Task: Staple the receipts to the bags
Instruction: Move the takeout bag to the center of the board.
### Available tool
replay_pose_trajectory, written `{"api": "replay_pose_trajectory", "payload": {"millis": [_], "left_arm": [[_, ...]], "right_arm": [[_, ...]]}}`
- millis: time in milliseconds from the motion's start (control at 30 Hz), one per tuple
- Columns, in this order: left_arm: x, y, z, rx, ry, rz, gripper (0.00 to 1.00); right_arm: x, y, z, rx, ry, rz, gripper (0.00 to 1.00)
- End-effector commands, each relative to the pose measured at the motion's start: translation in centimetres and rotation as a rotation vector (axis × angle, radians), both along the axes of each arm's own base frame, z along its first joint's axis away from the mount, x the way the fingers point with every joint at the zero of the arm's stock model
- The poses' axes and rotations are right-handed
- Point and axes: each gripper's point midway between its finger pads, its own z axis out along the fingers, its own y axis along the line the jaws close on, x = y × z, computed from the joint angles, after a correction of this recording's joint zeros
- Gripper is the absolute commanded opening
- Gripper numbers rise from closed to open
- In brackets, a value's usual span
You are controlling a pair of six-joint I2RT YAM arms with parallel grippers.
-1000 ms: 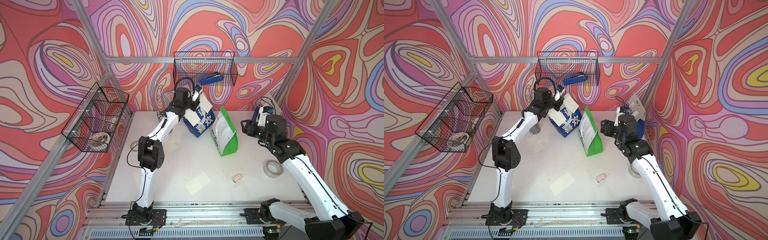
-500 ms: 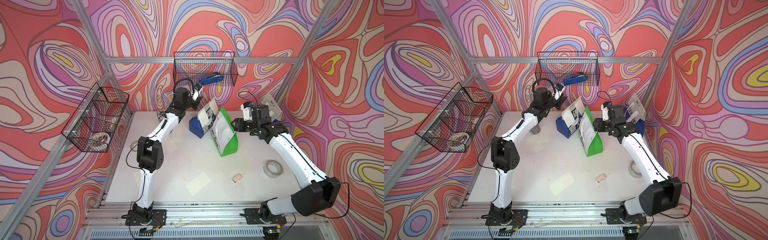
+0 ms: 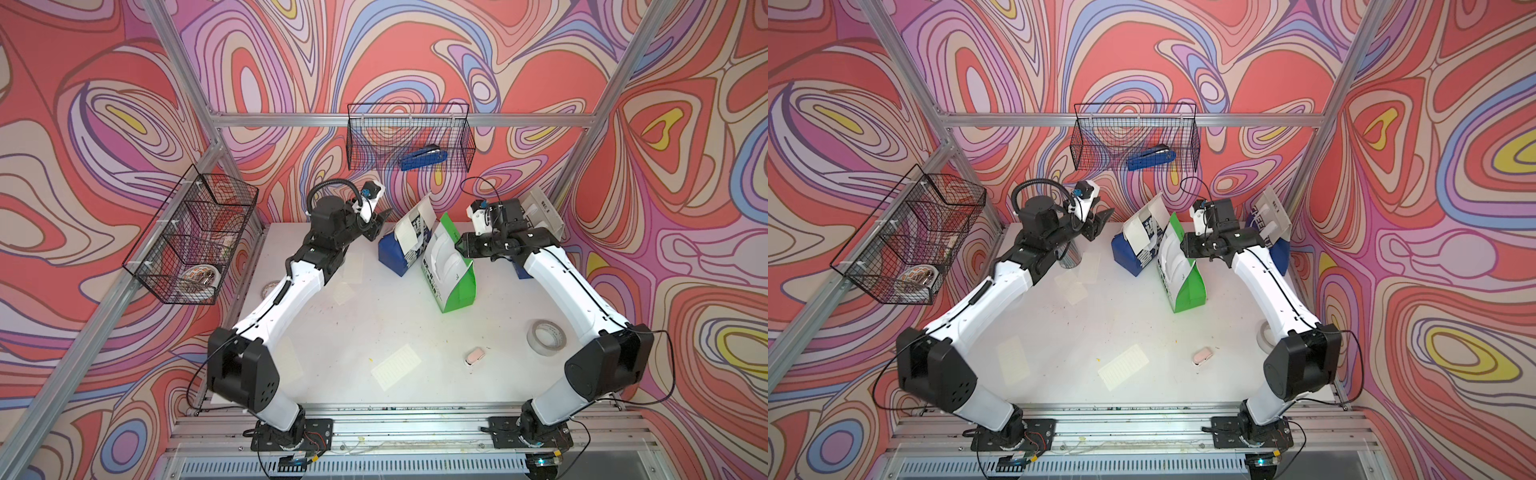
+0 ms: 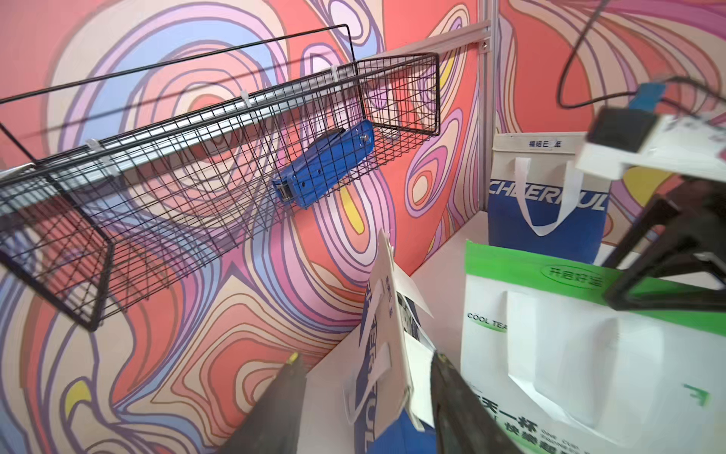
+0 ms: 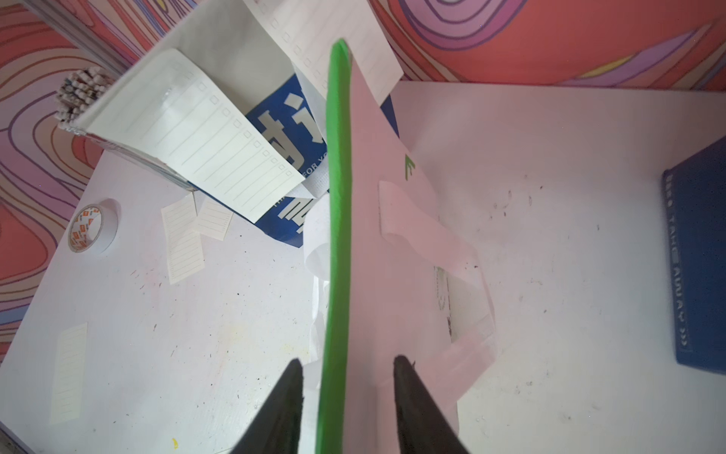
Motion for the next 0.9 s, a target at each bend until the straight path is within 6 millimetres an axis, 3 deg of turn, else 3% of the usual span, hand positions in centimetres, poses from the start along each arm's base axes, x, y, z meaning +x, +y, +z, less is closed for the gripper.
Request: {"api": "replay_pose_trajectory", "payload": {"millis": [0,67,133,167,267,367,433,567,733,867], "left_arm": [[-2.2,0.2,-4.0,0.022,0.140,-0.025,0.69],[-3.8,1.1,-5.4,0.038,0.208,-0.004,0.86],[-4.8,2.8,-6.7,0.025,0.306,0.062,0.98],[-5.3,3.7,-7.2,0.017,0.348,0.094,1.00],[-6.8,5.8,-8.1,0.028,0.380,0.151,1.00],[-8.8,6.2,-8.0,0.035,0.318,0.119,1.00],[-10.2,5.7,-8.1,0.043,0.302,0.052,1.00],[-12.6,4.6,-9.1,0.061,0.322,-0.069,1.00],[-14.9,3.6,-10.3,0.041,0.351,-0.188,0.98],[-16.9,3.1,-10.4,0.025,0.333,-0.283,0.96]], "right_arm": [[0.2,-0.4,-0.3,-0.065,0.011,0.003,0.21],[0.3,-0.4,-0.4,-0.084,0.018,0.015,0.09],[-0.2,-0.1,0.0,-0.089,0.015,0.058,0.05],[-0.5,0.0,0.5,-0.092,0.000,0.079,0.03],[-1.5,0.1,2.2,-0.098,-0.051,0.122,0.00],[-3.0,0.3,3.6,-0.118,-0.080,0.205,0.00],[-4.0,0.3,4.2,-0.145,-0.093,0.262,0.00],[-8.3,2.3,4.2,-0.165,-0.111,0.572,0.00],[-11.4,4.2,4.8,-0.149,-0.194,0.806,0.00],[-12.0,7.3,3.7,-0.195,-0.274,0.972,0.00]]}}
